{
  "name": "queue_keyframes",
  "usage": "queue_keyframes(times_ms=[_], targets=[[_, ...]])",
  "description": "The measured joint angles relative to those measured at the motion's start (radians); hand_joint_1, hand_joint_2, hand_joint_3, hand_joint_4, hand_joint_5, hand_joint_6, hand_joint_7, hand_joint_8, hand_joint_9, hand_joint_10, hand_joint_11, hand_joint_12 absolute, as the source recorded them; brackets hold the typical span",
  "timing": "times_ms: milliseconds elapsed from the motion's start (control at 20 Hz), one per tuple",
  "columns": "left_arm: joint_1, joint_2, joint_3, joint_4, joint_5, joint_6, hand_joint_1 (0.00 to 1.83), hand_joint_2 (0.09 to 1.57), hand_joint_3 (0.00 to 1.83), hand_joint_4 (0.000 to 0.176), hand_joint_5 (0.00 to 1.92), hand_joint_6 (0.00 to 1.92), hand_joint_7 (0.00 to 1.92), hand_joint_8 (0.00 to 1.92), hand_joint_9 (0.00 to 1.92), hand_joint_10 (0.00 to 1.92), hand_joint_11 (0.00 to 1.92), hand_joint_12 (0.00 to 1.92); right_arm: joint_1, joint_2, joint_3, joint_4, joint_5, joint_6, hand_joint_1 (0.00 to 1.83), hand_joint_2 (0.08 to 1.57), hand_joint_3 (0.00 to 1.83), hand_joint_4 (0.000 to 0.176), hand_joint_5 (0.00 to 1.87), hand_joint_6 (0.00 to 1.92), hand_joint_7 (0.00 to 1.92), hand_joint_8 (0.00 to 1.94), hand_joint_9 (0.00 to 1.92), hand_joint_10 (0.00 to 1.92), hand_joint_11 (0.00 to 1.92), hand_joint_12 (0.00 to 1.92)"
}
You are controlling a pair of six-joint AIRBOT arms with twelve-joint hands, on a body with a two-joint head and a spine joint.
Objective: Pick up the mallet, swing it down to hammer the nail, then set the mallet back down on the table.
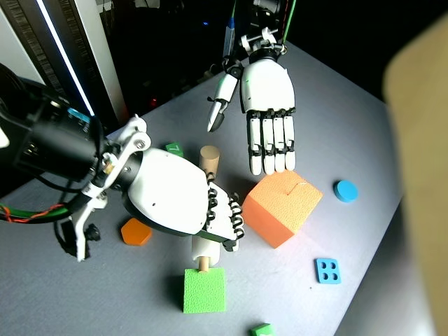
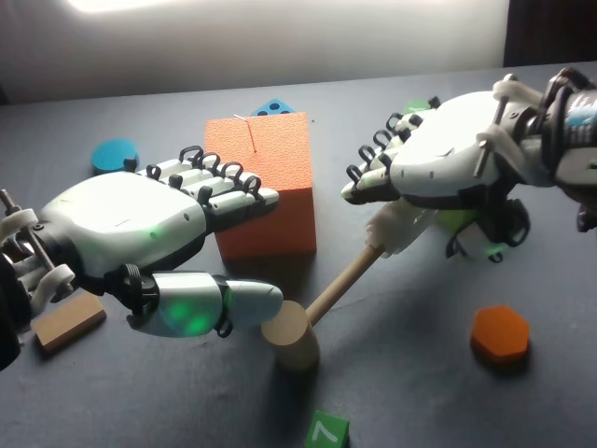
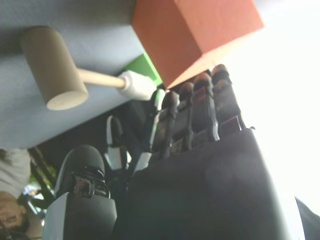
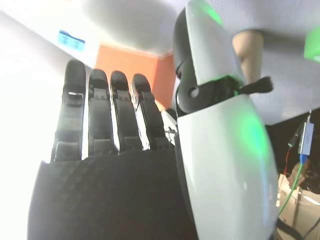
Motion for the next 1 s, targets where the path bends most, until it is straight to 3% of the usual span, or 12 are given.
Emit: queue_keyframes(times_ms=[400, 600, 1000], targets=[[0.000, -0.010, 0.029, 0.000, -0.013, -0.044, 0.00, 1.21, 0.00, 0.000, 0.13, 0.00, 0.08, 0.00, 0.08, 0.00, 0.04, 0.04, -0.029, -0.077, 0.089, -0.002, 0.031, 0.025, 1.22, 1.03, 0.00, 0.000, 0.31, 0.02, 0.28, 0.01, 0.28, 0.02, 0.00, 1.05], [0.003, -0.010, 0.039, 0.002, -0.025, -0.072, 0.00, 1.21, 0.00, 0.000, 0.13, 0.00, 0.08, 0.00, 0.07, 0.00, 0.03, 0.03, -0.056, -0.128, 0.150, -0.002, 0.053, 0.020, 1.20, 1.05, 0.01, 0.000, 0.30, 0.01, 0.29, 0.01, 0.29, 0.02, 0.00, 1.01], [0.002, -0.044, 0.075, 0.002, -0.038, -0.084, 0.00, 1.20, 0.00, 0.000, 0.10, 0.01, 0.05, 0.01, 0.03, 0.01, 0.00, 0.00, -0.085, -0.162, 0.184, -0.003, 0.072, 0.052, 1.23, 1.05, 0.00, 0.000, 0.32, 0.01, 0.29, 0.01, 0.30, 0.01, 0.00, 0.99]])
